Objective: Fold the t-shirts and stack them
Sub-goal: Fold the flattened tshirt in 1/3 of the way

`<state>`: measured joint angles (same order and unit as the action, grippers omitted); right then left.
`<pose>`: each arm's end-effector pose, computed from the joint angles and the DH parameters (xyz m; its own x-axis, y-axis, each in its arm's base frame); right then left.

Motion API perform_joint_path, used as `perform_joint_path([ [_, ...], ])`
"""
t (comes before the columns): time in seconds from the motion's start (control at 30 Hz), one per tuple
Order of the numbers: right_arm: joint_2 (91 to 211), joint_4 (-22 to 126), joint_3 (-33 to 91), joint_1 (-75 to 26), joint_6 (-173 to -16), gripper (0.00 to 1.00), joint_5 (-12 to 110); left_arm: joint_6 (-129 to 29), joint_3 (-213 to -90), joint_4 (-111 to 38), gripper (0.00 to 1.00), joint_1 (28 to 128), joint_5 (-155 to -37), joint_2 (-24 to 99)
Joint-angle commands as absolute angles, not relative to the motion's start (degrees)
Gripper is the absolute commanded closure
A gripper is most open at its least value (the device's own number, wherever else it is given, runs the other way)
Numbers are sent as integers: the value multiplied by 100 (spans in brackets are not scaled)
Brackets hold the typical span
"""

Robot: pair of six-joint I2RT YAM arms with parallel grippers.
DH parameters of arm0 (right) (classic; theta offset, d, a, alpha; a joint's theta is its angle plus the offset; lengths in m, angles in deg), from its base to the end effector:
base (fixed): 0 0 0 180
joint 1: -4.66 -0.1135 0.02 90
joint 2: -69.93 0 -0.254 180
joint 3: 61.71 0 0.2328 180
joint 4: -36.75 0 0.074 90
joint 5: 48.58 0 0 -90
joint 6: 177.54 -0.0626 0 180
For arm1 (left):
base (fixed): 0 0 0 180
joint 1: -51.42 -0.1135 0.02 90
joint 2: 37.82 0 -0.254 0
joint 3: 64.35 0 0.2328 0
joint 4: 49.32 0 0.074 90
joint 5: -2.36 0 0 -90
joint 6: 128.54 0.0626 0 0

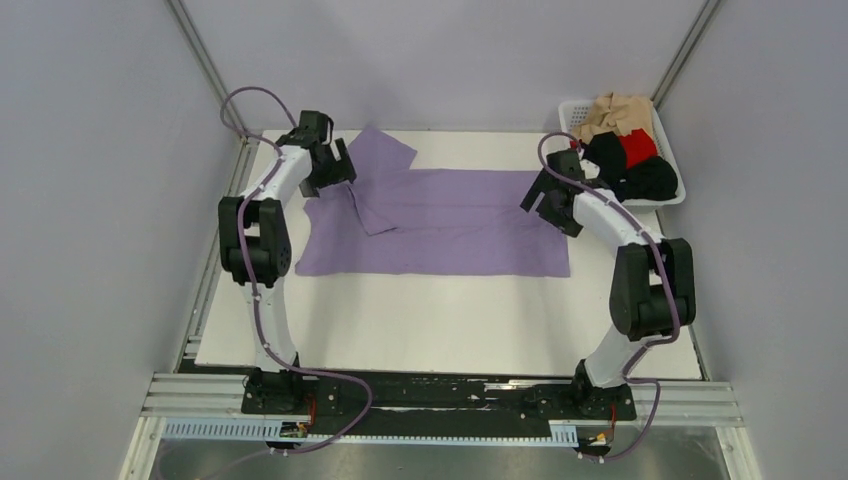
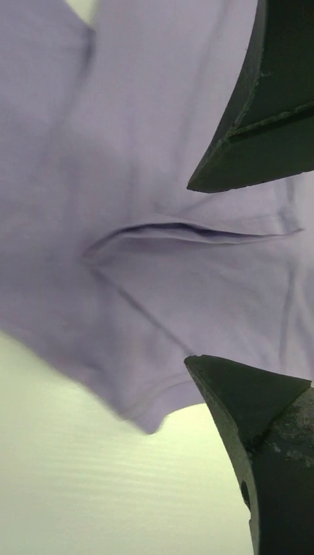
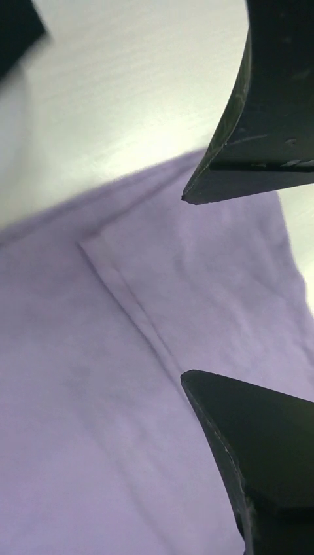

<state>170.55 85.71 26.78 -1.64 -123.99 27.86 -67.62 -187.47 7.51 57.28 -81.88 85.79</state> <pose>0.3590 0.0249 0.1962 -0.6963 0.5042 -0.5108 0.5218 0.8443 0.1221 0.4652 -0.0414 0.2083 -0.7549 -0.4086 -0.5129 -0.3653 0.9116 -0.1886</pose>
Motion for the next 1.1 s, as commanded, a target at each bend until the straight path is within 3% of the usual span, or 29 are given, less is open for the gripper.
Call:
perform_joint_path([
  [0.0, 16211, 8135, 2031, -740, -12209, 0, 2938, -7100, -17005, 189, 0, 5758, -9009, 7145],
  [0.13, 16073, 7370, 1409, -926, -12001, 0, 3776, -7436, -15377, -863, 0, 5765, -9573, 6329],
  [0.3, 16554, 6913, 1234, -922, -11913, 0, 4425, -7835, -14311, -1766, 0, 5766, -9768, 6205],
  [0.73, 15831, 7526, -294, -927, -12453, 0, 4225, -7969, -12708, -1821, 0, 5810, -9784, 5511],
  [1.07, 14283, 8889, -1417, -923, -13221, 0, 4211, -8440, -11236, -588, 0, 6323, -9371, 3240],
])
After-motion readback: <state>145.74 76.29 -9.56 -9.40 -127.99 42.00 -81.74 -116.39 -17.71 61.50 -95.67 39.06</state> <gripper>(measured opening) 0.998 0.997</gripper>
